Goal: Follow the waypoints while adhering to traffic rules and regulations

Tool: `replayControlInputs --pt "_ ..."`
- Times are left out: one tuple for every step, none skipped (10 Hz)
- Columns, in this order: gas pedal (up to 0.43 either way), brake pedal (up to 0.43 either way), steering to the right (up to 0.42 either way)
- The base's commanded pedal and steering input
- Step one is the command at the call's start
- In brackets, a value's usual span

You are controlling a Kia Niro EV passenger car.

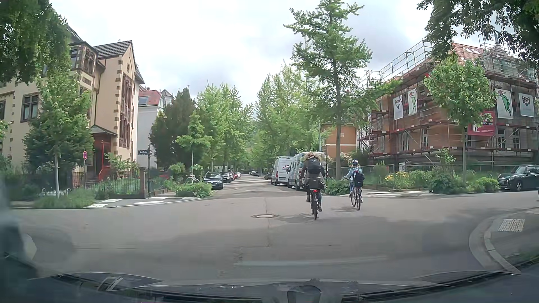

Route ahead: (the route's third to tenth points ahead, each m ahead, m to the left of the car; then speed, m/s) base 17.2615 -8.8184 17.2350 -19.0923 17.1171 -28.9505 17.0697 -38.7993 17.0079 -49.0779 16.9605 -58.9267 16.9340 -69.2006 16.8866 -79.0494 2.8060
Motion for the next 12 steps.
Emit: replayControlInputs --pt "0.000 0.000 0.097" --pt "0.000 0.000 0.114" --pt "0.000 0.000 0.130" --pt "0.000 0.000 0.142" --pt "0.000 0.000 0.157" --pt "0.000 0.000 0.177" --pt "0.000 0.000 0.192" --pt "0.000 0.000 0.211" --pt "0.000 0.000 0.227" --pt "0.008 0.000 0.243" --pt "0.020 0.000 0.260" --pt "0.028 0.000 0.277"
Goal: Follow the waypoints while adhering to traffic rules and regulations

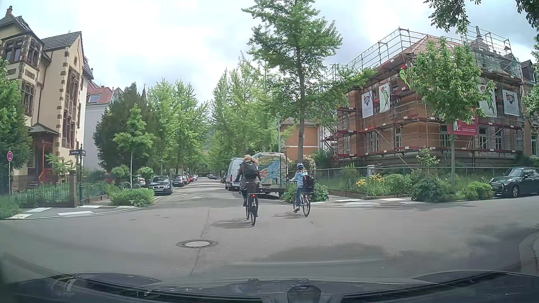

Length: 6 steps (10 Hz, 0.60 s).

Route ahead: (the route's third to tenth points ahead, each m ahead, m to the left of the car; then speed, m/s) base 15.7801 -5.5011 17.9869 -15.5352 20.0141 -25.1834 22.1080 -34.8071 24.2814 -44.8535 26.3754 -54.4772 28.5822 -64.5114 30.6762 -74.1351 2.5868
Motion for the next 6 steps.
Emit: replayControlInputs --pt "0.039 0.000 0.287" --pt "0.039 0.000 0.297" --pt "0.047 0.000 0.317" --pt "0.047 0.000 0.334" --pt "0.047 0.000 0.350" --pt "0.047 0.000 0.368"
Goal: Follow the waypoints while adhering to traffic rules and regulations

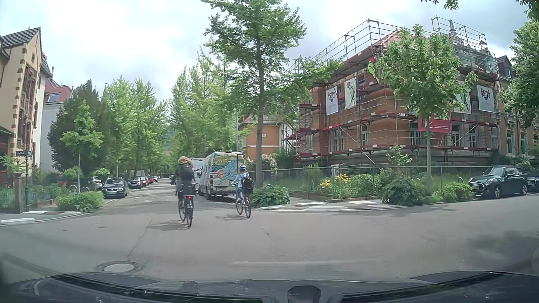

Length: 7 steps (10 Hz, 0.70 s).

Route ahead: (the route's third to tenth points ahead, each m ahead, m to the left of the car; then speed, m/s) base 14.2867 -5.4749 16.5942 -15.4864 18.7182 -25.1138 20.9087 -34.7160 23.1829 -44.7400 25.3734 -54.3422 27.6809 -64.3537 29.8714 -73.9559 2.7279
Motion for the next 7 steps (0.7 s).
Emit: replayControlInputs --pt "0.059 0.000 0.380" --pt "0.059 0.000 0.395" --pt "0.059 0.000 0.409" --pt "0.067 0.000 0.425" --pt "0.067 0.000 0.441" --pt "0.067 0.000 0.455" --pt "0.067 0.000 0.466"
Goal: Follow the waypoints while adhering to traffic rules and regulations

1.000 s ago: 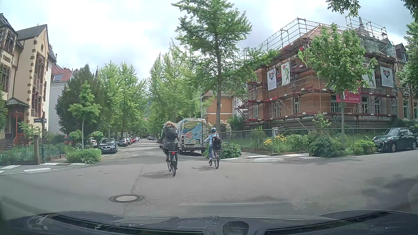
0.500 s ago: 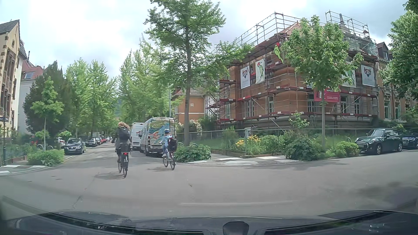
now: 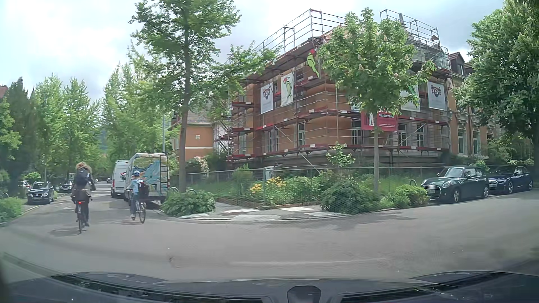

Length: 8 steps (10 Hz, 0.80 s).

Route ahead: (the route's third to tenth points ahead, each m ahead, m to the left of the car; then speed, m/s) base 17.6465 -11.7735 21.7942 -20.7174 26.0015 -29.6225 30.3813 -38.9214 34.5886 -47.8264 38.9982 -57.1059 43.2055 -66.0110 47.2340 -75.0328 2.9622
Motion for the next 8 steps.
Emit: replayControlInputs --pt "0.067 0.000 0.474" --pt "0.067 0.000 0.480" --pt "0.067 0.000 0.486" --pt "0.067 0.000 0.491" --pt "0.067 0.000 0.501" --pt "0.067 0.000 0.508" --pt "0.067 0.000 0.509" --pt "0.087 0.000 0.509"
